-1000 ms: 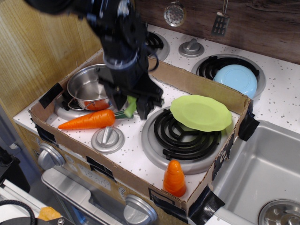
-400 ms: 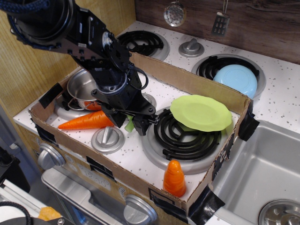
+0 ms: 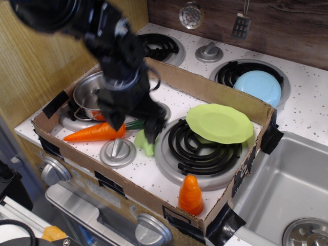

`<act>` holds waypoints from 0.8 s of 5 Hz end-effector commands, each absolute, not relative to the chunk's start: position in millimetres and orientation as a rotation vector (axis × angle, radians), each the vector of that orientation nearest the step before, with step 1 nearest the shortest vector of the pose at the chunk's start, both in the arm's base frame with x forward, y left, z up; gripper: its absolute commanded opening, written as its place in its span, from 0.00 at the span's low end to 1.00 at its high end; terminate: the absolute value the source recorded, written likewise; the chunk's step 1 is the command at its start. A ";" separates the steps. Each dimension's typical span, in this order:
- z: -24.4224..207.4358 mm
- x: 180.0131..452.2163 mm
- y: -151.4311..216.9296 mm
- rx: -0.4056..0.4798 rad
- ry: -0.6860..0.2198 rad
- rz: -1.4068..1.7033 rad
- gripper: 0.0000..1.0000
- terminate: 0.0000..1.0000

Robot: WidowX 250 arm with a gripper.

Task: Take broccoli out of pan

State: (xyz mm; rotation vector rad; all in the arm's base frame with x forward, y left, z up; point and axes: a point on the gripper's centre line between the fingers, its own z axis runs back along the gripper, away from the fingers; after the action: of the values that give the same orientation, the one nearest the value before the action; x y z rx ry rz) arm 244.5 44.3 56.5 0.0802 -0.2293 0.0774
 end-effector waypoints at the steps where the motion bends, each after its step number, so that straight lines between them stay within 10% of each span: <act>1: 148.1 255.4 49.3 0.273 -0.157 0.106 1.00 0.00; 4: 171.1 261.0 49.5 0.315 -0.160 0.071 1.00 0.00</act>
State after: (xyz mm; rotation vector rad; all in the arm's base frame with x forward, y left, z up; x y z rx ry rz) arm 246.2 53.7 163.3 0.3145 -0.1290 0.0613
